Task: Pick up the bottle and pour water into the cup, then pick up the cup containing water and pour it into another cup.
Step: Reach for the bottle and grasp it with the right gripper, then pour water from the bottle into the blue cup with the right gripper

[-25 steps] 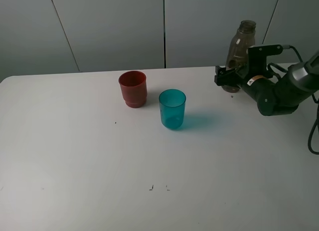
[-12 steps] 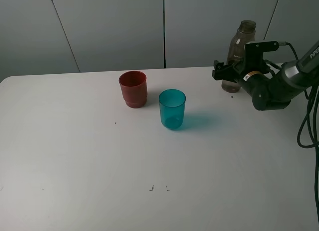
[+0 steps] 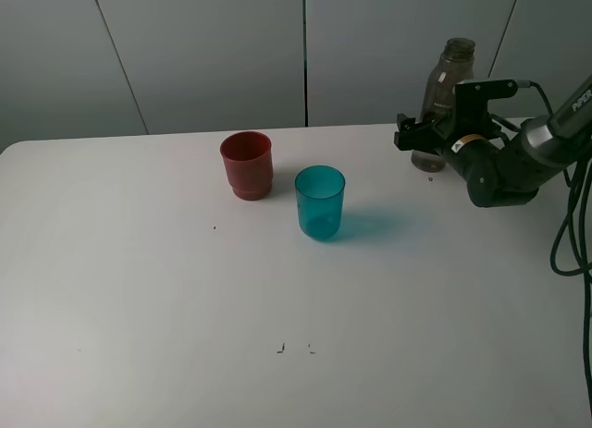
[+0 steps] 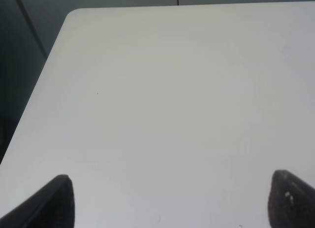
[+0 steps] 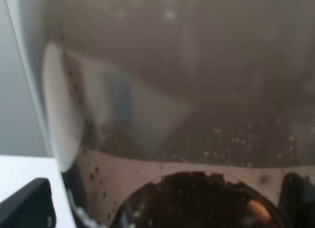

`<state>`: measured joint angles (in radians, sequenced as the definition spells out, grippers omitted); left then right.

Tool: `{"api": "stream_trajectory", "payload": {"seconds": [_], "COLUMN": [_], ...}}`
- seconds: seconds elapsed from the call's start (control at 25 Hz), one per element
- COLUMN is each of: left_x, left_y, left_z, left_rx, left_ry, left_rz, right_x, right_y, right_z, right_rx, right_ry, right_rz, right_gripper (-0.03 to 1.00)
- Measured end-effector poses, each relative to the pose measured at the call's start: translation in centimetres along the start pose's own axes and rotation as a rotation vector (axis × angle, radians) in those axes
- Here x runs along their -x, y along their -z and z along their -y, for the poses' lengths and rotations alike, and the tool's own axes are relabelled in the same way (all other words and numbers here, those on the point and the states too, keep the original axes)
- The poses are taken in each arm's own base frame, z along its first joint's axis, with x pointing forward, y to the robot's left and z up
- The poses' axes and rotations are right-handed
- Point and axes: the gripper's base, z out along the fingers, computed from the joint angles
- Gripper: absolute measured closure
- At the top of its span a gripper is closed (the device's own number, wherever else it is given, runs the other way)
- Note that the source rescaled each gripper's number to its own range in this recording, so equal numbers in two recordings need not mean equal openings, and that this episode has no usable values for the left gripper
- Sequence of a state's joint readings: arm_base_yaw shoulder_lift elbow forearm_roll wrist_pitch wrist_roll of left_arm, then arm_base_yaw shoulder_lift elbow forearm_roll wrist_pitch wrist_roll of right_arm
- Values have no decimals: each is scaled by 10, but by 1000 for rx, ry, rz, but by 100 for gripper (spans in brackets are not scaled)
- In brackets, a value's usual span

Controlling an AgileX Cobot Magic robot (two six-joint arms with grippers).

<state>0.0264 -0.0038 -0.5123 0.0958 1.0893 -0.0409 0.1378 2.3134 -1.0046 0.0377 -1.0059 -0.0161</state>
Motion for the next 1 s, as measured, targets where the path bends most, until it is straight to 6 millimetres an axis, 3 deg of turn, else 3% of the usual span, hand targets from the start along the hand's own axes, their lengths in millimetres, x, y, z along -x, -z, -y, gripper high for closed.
{"api": "stream_trajectory", "payload": {"seconds": [0.08,0.12,0.2,0.24,0.28,0.84,1.0], "left_x": [0,0,0,0,0,0,0], "left_y": [0,0,0,0,0,0,0], "left_z": [0,0,0,0,0,0,0], "left_rx": [0,0,0,0,0,0,0], "left_ry": [0,0,0,0,0,4,4], "left_rz": [0,0,0,0,0,0,0], "right_x": [0,0,1,1,0,1,13], "right_y": [0,0,0,0,0,0,1], "right_z": [0,0,1,3,2,0,-6], "right_rx": [0,0,-6,-9,-7,18,85], "right_ry": [0,0,-3,-7,-5,6,85], "right_rz": [4,4,10,13,12,24,40], "right_gripper": [3,17,67,97,93,93,93]}}
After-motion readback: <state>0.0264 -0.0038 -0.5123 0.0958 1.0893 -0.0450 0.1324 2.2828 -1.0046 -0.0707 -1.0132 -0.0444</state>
